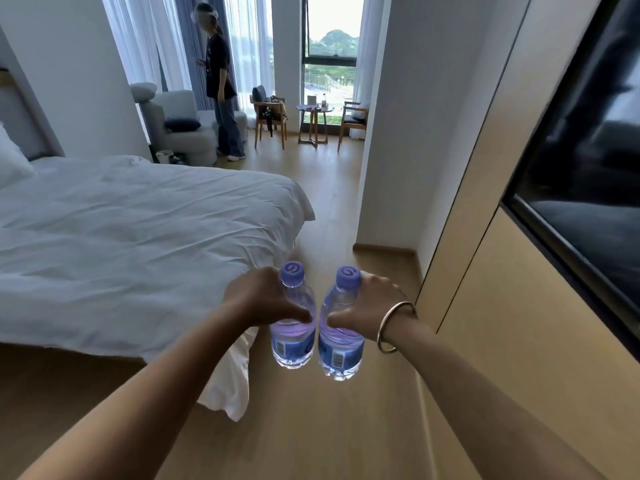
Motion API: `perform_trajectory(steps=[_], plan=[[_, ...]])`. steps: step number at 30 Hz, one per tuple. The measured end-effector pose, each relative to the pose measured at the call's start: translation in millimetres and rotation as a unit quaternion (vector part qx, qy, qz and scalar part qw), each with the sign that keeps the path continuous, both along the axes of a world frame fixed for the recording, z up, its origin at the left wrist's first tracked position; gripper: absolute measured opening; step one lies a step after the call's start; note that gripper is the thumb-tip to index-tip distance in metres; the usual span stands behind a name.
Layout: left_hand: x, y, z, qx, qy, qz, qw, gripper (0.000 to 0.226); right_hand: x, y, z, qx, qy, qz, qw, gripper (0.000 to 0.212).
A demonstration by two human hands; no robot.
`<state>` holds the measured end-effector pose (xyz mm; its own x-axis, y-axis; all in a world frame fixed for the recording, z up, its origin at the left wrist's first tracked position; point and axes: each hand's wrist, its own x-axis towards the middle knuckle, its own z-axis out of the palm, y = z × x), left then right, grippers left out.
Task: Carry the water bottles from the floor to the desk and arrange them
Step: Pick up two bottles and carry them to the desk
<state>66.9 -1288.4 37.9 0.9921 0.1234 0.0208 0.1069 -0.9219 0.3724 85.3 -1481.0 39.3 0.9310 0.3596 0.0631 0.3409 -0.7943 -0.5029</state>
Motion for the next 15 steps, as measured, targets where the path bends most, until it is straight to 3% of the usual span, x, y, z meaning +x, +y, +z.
perform_trajectory(steps=[8, 15], plan=[[154.2, 38.1, 19.9, 0.026, -0.022, -0.032, 0.999, 0.049, 141.8, 32.5, 16.8, 0.008, -0.014, -0.035, 0.999, 0.041], [271.3, 31.8, 9.6, 0.034, 0.002, -0.075, 0.997, 0.046, 252.3, 29.0, 7.3, 0.010, -0.001, -0.065, 0.998, 0.037]])
